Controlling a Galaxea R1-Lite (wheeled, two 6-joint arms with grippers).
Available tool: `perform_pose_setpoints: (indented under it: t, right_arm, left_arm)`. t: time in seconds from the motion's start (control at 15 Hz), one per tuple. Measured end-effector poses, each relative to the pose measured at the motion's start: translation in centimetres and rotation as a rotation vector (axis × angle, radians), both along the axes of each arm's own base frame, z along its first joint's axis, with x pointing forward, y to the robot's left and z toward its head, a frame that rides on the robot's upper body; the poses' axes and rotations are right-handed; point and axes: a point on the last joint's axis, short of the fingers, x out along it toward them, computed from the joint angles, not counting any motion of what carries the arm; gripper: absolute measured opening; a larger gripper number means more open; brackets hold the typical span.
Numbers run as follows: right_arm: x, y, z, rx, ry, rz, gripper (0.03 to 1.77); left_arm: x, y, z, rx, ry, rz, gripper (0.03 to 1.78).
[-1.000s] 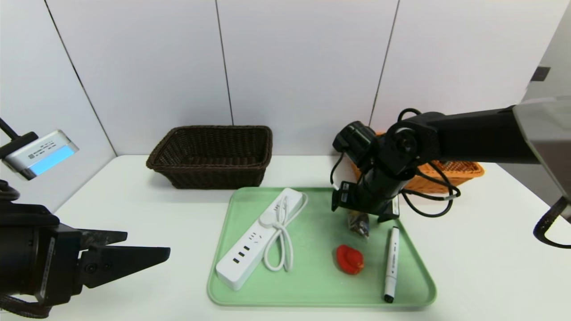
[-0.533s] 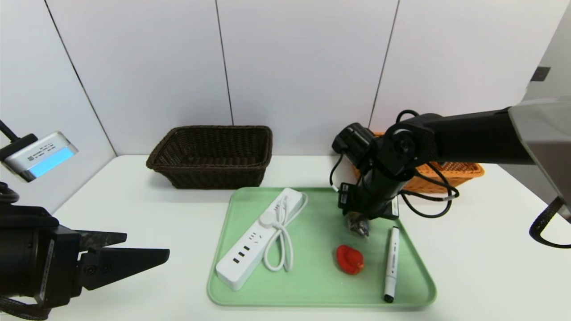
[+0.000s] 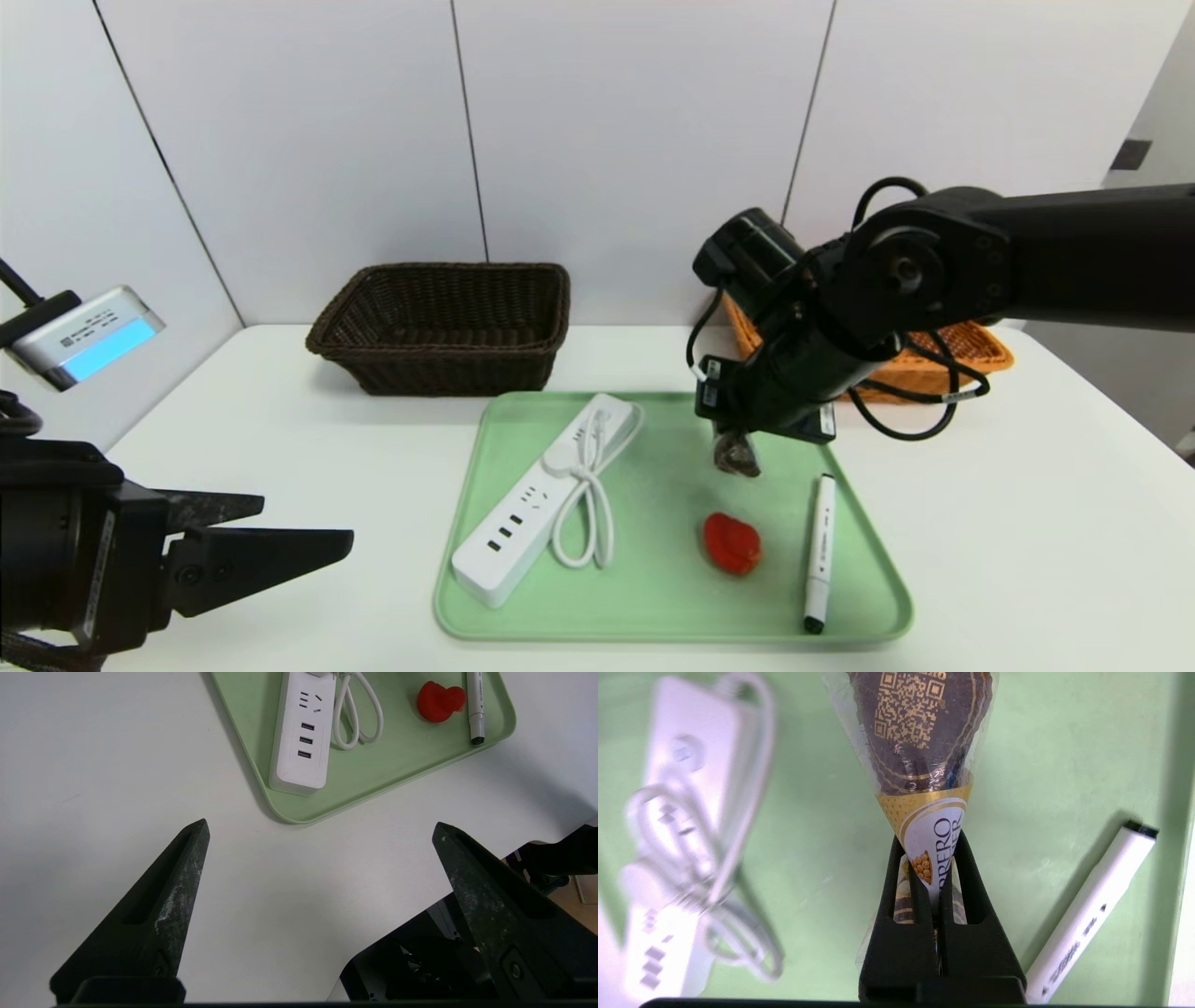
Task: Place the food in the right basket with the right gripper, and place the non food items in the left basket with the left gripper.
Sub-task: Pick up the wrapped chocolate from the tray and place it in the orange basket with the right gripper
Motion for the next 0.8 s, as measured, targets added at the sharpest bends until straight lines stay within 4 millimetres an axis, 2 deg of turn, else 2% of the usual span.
perform_pose_setpoints:
  t: [0.2,0.4,0.6,0.8]
  right_arm:
    - [-2.3,0.3,4.4,0.125,-0.082,0.073,0.08]
    - [-4.3,-1.1,9.8,0.208,-0.240,0.157,0.08]
    - [-4.3,-4.5,13.7,0.163,-0.422,0.172,0.08]
    - [-2.6,-8.7,15.5,0.093,-0.575,0.075,0.08]
  left_arm:
    - [-0.2,0.1,0.0,-0.001,-0.002,-0.001,1.69]
    - [-0.4,0.2,-0.2,0.000,-0.001,0.001,1.69]
    - [-0.6,0.3,-0.2,-0.002,-0.005,0.001,1.69]
    - [-0.7,0.4,-0.2,-0.004,-0.008,0.001,1.69]
